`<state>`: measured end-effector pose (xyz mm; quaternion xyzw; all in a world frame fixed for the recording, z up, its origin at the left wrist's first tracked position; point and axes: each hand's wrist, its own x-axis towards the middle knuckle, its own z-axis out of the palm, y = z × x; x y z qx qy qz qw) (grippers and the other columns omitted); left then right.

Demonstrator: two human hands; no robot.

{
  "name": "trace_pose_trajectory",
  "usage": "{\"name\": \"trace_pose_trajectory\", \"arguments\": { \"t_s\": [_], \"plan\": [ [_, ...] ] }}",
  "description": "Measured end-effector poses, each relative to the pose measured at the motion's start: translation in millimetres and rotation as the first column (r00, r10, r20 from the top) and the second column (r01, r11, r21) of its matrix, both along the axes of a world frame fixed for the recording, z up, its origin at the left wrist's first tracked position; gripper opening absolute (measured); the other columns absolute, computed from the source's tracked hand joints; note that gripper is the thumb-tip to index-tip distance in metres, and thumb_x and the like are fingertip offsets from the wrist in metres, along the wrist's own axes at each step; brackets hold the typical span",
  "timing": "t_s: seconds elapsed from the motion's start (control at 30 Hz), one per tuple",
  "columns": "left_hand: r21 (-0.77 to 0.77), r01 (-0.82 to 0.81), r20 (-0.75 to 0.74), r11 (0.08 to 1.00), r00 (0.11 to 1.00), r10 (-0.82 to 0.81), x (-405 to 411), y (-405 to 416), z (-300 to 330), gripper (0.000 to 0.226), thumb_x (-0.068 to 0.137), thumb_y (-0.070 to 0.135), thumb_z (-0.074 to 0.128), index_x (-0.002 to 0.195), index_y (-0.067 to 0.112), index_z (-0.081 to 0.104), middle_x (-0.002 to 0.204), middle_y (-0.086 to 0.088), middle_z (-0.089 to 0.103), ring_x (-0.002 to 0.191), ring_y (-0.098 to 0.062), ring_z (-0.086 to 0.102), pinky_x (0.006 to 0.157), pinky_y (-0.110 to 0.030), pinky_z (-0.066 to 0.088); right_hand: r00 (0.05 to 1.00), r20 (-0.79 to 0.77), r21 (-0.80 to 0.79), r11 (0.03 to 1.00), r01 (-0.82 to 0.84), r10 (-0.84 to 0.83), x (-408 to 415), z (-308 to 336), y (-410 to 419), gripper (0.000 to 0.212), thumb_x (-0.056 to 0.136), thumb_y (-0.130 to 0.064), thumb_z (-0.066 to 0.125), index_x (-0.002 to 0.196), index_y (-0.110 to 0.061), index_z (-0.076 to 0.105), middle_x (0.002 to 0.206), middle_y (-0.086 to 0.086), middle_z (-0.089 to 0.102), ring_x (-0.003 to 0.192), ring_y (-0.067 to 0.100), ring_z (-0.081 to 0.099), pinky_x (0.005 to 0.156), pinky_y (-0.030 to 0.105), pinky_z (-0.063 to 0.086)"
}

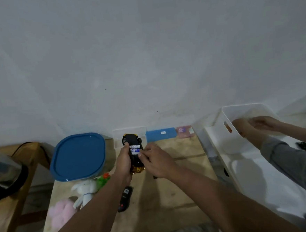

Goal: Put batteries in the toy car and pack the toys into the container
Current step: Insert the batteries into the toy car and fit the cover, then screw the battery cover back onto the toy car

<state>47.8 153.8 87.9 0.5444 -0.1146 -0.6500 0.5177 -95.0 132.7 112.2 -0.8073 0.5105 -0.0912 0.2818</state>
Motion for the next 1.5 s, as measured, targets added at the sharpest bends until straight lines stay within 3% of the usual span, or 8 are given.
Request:
{"name": "trace_pose_trajectory", "arguments": {
  "t_s": [0.1,0.2,0.47,0.63,0.83,0.97,1.27,1.5],
  "plan": [
    [-0.003,0.016,0.081,1.000,0.997,-0.016,6.2,-0.4,-18.6,0.053,0.108,0.051,0.041,0.130,0.010,0.066,0.116,-0.023,0.074,0.100,-0.038,0.072,0.073,-0.038,0.061,0.928,0.282,0.244,0.953,0.177,-0.245,-18.8,-13.4,-26.0,0.028,0.104,-0.031,0.048,0.106,-0.018,0.073,0.112,0.003,0.066,0.102,0.017,0.061,0.089,0.033,0.051],
    [0.005,0.003,0.086,1.000,0.996,-0.003,14.7,-2.7,-32.6,0.057,0.104,0.057,0.045,0.133,0.012,0.065,0.124,-0.027,0.070,0.103,-0.041,0.072,0.083,-0.047,0.060,0.849,0.152,0.298,0.842,0.449,-0.506,-44.9,-53.1,-53.6,0.028,0.095,-0.013,0.056,0.117,-0.017,0.072,0.122,0.004,0.070,0.109,0.021,0.064,0.096,0.037,0.053],
    [0.109,-0.063,0.053,0.992,0.997,0.057,19.4,13.7,-64.9,0.055,0.105,0.056,0.045,0.134,0.014,0.066,0.125,-0.021,0.073,0.109,-0.039,0.071,0.091,-0.049,0.058,0.951,-0.284,0.402,0.886,0.232,-0.120,-58.0,-139.3,-48.6,0.034,0.089,-0.012,0.069,0.123,-0.010,0.066,0.124,0.014,0.064,0.112,0.032,0.062,0.092,0.039,0.054],
    [0.130,-0.124,0.054,0.984,0.992,0.118,21.6,22.4,-80.1,0.053,0.103,0.054,0.050,0.135,0.015,0.066,0.128,-0.024,0.070,0.109,-0.042,0.069,0.104,-0.061,0.052,0.941,-0.316,0.260,0.943,0.210,-0.123,-54.7,-160.7,-44.3,0.027,0.091,-0.025,0.070,0.115,-0.014,0.067,0.120,0.008,0.061,0.104,0.029,0.063,0.086,0.039,0.054],
    [0.128,-0.153,0.061,0.980,0.987,0.146,25.7,20.4,-82.9,0.052,0.104,0.053,0.049,0.135,0.014,0.066,0.125,-0.024,0.071,0.110,-0.046,0.068,0.083,-0.049,0.060,0.952,-0.254,0.249,0.939,0.237,-0.173,-56.9,-172.7,-49.8,0.024,0.085,-0.024,0.077,0.107,-0.020,0.068,0.115,0.002,0.062,0.098,0.022,0.063,0.083,0.033,0.053],
    [0.148,-0.150,0.077,0.978,0.987,0.140,25.4,20.8,-78.3,0.053,0.102,0.055,0.050,0.134,0.016,0.067,0.124,-0.022,0.072,0.115,-0.045,0.068,0.102,-0.058,0.053,0.947,-0.228,0.230,0.933,0.278,-0.226,-56.4,-174.4,-51.1,0.009,0.088,-0.023,0.073,0.095,-0.021,0.070,0.099,0.000,0.068,0.092,0.020,0.065,0.078,0.033,0.053],
    [0.090,-0.105,0.015,0.990,0.994,0.105,27.8,26.3,-42.5,0.053,0.104,0.052,0.049,0.134,0.013,0.067,0.120,-0.021,0.072,0.100,-0.038,0.070,0.104,-0.062,0.051,0.962,-0.087,0.260,0.926,0.273,-0.259,-61.0,-159.5,-40.7,0.017,0.089,-0.012,0.063,0.075,-0.022,0.067,0.077,-0.006,0.067,0.078,0.013,0.063,0.073,0.028,0.051],
    [0.019,0.026,-0.073,0.999,0.997,-0.025,44.5,23.5,25.0,0.053,0.106,0.048,0.045,0.121,0.003,0.070,0.093,-0.018,0.075,0.076,-0.031,0.073,0.066,-0.040,0.063,0.755,0.511,0.323,0.906,0.273,-0.410,-31.1,-12.3,-54.7,0.007,0.093,-0.006,0.069,0.086,-0.010,0.070,0.075,0.007,0.071,0.062,0.016,0.066,0.057,0.027,0.051]
  ]
}}
